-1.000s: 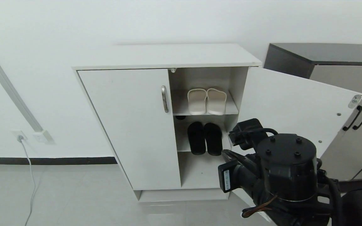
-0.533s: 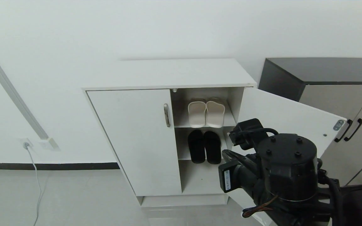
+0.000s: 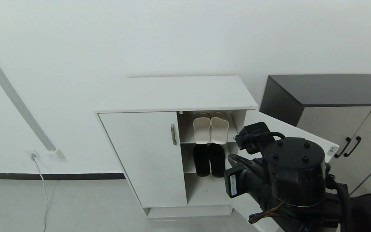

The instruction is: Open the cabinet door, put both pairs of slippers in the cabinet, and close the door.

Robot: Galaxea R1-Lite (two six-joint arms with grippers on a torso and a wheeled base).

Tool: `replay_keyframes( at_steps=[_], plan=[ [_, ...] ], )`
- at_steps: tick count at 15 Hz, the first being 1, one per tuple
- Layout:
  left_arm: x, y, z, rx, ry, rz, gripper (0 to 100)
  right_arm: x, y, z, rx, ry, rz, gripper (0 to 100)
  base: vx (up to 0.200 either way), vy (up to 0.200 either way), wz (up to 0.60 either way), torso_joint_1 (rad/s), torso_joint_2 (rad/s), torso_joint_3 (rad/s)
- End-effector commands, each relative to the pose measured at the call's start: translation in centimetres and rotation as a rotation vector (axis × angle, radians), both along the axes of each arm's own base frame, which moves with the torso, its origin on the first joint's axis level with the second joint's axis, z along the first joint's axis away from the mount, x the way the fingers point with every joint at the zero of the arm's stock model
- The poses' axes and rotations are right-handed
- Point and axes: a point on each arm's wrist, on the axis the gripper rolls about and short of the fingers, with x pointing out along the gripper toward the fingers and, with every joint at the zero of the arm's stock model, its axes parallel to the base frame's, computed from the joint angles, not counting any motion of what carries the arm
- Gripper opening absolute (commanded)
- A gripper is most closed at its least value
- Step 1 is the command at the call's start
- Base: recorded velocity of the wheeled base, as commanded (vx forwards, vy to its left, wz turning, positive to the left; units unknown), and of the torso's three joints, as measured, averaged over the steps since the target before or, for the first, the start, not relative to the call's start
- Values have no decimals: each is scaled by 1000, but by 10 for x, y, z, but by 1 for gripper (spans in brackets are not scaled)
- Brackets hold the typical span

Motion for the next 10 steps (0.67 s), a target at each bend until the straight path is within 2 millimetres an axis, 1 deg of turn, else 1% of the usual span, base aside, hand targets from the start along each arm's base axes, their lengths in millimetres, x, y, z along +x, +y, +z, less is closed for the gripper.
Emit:
replay_keyframes(
  at_steps=[1,8,10],
  plan=[
    [0,0,0,0,1,0,0,-1,0,0,0,0,1,0,0,0,0,242,-554,-325],
    [0,0,0,0,1,0,0,-1,-1,2,6,-2,1,0,0,0,0,254,-581,-333],
    [0,0,0,0,1,0,0,-1,-1,2,7,-4,1,0,0,0,0,217,-481,-269]
  ],
)
